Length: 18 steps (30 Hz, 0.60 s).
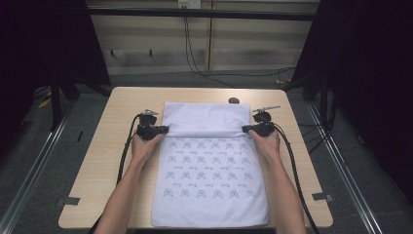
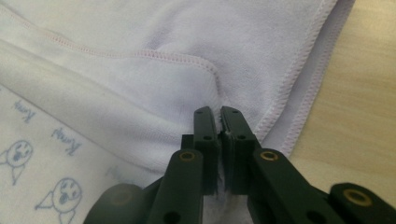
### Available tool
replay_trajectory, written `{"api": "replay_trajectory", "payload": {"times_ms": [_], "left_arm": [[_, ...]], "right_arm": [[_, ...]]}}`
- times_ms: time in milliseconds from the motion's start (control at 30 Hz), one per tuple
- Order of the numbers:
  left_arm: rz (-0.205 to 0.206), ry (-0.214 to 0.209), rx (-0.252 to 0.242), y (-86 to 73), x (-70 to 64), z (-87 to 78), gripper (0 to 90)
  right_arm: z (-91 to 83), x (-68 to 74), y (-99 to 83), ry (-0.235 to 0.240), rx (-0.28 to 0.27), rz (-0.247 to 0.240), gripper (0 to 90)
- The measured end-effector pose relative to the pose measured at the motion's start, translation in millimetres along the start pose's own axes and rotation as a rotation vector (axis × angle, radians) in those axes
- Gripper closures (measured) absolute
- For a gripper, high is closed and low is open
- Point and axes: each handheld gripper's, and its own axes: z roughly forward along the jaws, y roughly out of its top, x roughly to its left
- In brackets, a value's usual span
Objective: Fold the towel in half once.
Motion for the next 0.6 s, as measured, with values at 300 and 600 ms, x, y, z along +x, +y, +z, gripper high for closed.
{"api": "replay_trajectory", "payload": {"times_ms": [300, 600], "left_arm": [[0.065, -0.123, -0.191, 25.9, -10.2, -68.7, 86.5], [0.129, -0.257, -0.29, 21.3, -36.6, -143.3, 86.6]], "right_arm": [[-75.5, -3.8, 30.6, 0.14, -0.255, -0.01, 85.8], [-143.1, 24.7, 18.7, 0.2, -0.393, -0.106, 85.9]]}}
